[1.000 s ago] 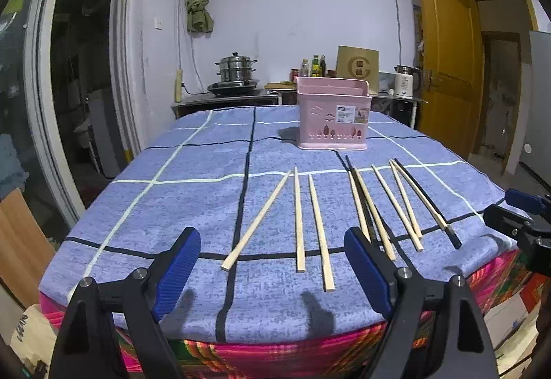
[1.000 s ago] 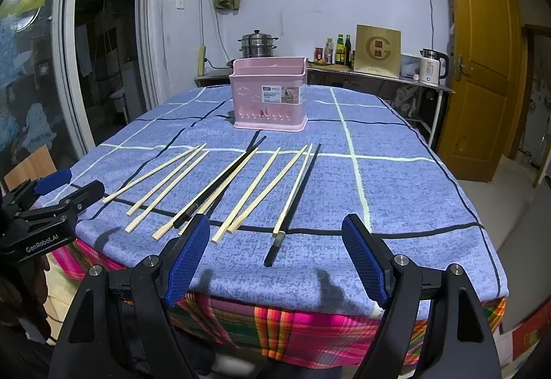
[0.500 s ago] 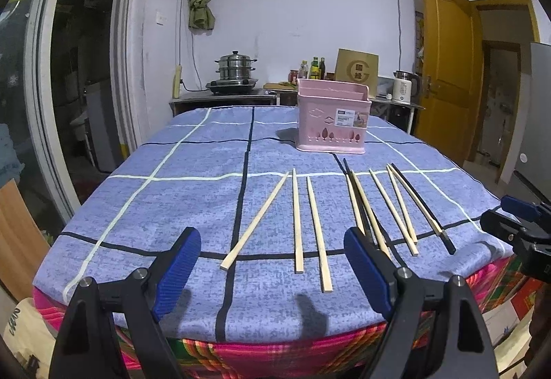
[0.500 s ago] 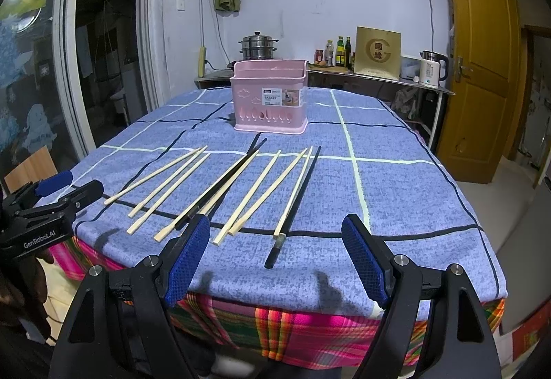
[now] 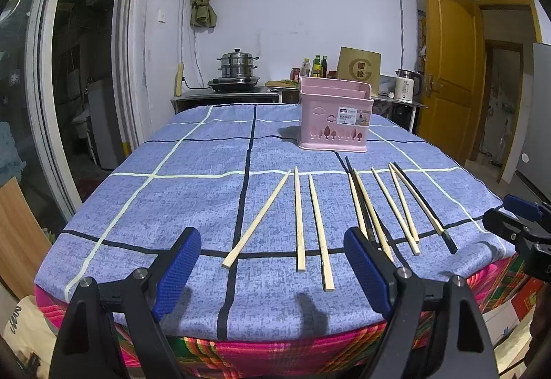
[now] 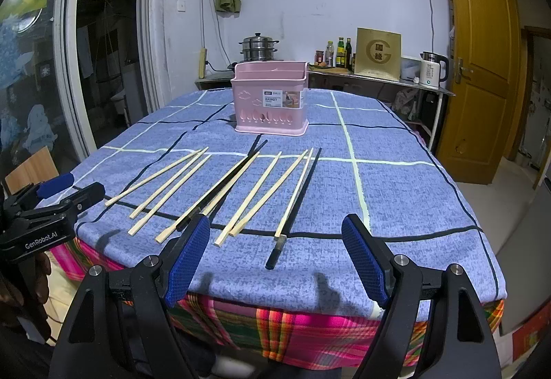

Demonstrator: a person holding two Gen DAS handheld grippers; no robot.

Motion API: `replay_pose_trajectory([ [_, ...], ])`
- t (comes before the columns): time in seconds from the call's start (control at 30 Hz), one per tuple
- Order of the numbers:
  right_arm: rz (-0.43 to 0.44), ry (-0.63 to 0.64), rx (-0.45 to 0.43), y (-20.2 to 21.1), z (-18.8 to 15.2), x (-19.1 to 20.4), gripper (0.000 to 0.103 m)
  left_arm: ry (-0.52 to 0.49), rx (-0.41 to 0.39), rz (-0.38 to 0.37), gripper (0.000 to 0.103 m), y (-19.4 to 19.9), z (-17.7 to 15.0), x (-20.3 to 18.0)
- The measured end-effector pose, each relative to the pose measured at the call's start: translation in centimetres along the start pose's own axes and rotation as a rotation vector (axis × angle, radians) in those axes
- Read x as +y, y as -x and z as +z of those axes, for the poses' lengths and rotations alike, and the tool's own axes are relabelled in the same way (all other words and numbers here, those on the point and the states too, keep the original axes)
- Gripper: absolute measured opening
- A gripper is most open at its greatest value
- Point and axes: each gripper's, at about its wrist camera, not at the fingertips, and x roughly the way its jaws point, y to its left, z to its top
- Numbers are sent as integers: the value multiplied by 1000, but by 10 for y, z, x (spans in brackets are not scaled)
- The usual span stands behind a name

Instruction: Organize utensils

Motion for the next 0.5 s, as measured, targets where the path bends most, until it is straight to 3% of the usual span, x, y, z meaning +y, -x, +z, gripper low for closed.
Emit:
replay_pose_trajectory([
  [0.5, 0, -1, 2, 1, 1, 1, 79, -15, 7, -26, 81, -3, -1, -4],
])
